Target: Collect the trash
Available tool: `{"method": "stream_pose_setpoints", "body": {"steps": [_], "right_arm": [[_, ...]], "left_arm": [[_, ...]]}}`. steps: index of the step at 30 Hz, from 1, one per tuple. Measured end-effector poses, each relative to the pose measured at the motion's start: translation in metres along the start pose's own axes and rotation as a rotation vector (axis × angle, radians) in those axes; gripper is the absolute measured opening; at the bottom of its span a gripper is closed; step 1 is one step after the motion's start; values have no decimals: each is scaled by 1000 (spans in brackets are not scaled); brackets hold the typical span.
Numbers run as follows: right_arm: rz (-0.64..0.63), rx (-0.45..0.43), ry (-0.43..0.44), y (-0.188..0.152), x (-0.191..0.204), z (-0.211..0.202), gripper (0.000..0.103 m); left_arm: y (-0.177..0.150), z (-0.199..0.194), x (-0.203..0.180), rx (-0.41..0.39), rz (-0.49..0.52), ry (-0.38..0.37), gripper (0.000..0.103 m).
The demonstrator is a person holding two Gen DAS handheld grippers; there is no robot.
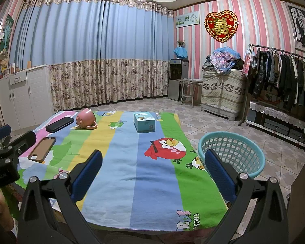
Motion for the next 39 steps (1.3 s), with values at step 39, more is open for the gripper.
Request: {"method": "stream_pose_setpoints", "body": {"steps": [39], "right_arm": [[2, -6, 3, 2, 1, 0, 98]], "left_arm": [[3, -2, 2, -6, 0, 7, 98]]}}
Point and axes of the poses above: each gripper's, at about its wrist camera, not at the fingertips, and z roughly the way its jaws point, x to its left, y to its top, the point moved 7 cm from there along z, roughly the way its jaws point, and after that the axes turned 13 degrees about -y, right-handed, at the moved point
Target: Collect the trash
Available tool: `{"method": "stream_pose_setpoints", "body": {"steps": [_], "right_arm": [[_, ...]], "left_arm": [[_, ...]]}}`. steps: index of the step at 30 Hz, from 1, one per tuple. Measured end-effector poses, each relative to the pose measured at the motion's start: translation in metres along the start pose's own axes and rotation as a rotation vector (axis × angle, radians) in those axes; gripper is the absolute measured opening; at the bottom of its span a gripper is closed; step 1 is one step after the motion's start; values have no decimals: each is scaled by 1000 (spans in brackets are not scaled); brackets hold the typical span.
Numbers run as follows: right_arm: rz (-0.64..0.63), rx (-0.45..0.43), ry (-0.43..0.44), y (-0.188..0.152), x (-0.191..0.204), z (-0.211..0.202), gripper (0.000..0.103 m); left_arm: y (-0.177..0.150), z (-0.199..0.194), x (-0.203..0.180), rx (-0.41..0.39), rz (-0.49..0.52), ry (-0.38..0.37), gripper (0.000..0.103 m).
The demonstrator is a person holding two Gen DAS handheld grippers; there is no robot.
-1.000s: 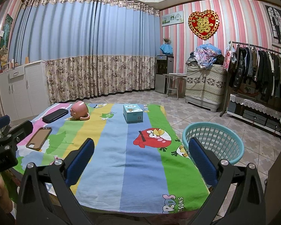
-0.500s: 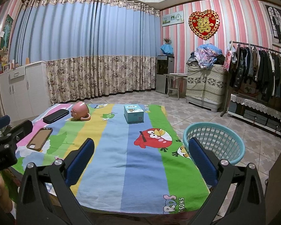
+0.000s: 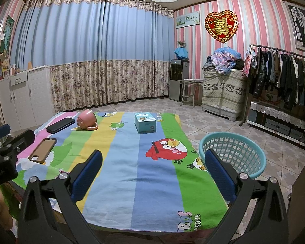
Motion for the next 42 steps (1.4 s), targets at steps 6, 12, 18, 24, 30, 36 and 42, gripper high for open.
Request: {"method": "stream_pose_setpoints", "body": {"steps": [6, 12, 18, 24, 30, 36, 42], "right_arm": [[-2, 1, -1, 1, 0, 1, 98], [-13, -1, -5, 1, 2, 3, 98], [-24, -3, -5, -1, 5, 5, 98], [-20, 1, -3, -3, 6, 6, 98], [-19, -3, -1, -3, 6, 7, 98], [-19, -2, -3, -4, 6, 6, 98], [-20, -4, -6, -5, 7, 7, 98]], "left_arm": [[1, 0, 0, -3, 0, 1, 98], [2, 0, 0, 3, -5, 6, 98], [1, 0, 0, 1, -4, 7, 98], [1, 0, 0, 3, -4, 7, 98], [2, 3, -1, -3, 0, 5, 98], [-4, 4, -7, -3, 6, 5, 98], [-6, 3, -12, -3, 22, 12, 98]]}}
Point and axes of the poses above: each gripper's, at about its wrist camera, not at the fingertips, and z roughly the way its jaws point, x to its left, y to its top, the point moved 7 cm from there along z, roughly the way its jaws point, and after that the axes turned 13 degrees about -y, right-handed, at the moved point
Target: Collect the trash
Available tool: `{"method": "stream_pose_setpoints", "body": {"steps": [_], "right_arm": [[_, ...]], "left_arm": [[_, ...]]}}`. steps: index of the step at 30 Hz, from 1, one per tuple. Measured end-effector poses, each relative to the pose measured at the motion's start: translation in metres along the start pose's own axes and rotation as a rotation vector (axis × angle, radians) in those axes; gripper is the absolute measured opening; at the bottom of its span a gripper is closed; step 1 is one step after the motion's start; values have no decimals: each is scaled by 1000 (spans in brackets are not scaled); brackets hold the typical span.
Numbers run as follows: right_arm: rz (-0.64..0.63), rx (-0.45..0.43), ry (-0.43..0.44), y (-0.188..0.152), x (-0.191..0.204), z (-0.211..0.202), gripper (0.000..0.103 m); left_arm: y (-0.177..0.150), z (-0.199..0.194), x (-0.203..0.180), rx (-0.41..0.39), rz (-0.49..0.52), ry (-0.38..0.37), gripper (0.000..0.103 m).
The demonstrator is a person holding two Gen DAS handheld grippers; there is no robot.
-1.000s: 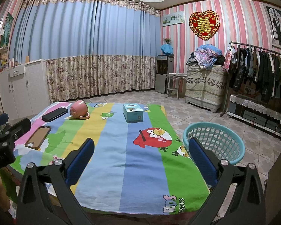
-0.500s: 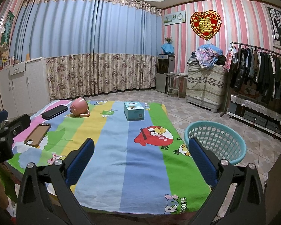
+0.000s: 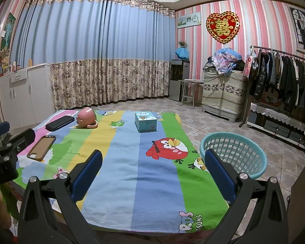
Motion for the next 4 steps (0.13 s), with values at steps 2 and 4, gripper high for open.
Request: {"method": "stream_pose_setpoints", "body": {"steps": [2, 4], "right_arm": [[1, 1, 1, 0, 0, 0, 98], [1, 1, 1, 0, -1, 0, 98]], "left_arm": [[0, 0, -1, -1, 2, -3, 98], [-1, -1, -2, -1, 3, -4, 98]]}}
Point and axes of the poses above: each gripper's, at about its wrist camera, not at the fingertips, and z roughly the way its jaws point, x to its left, y to its top, the point moved 7 cm from there along z, roughly the way its jaws point, and after that the axes turned 13 degrees about -y, right-handed, at the moved point
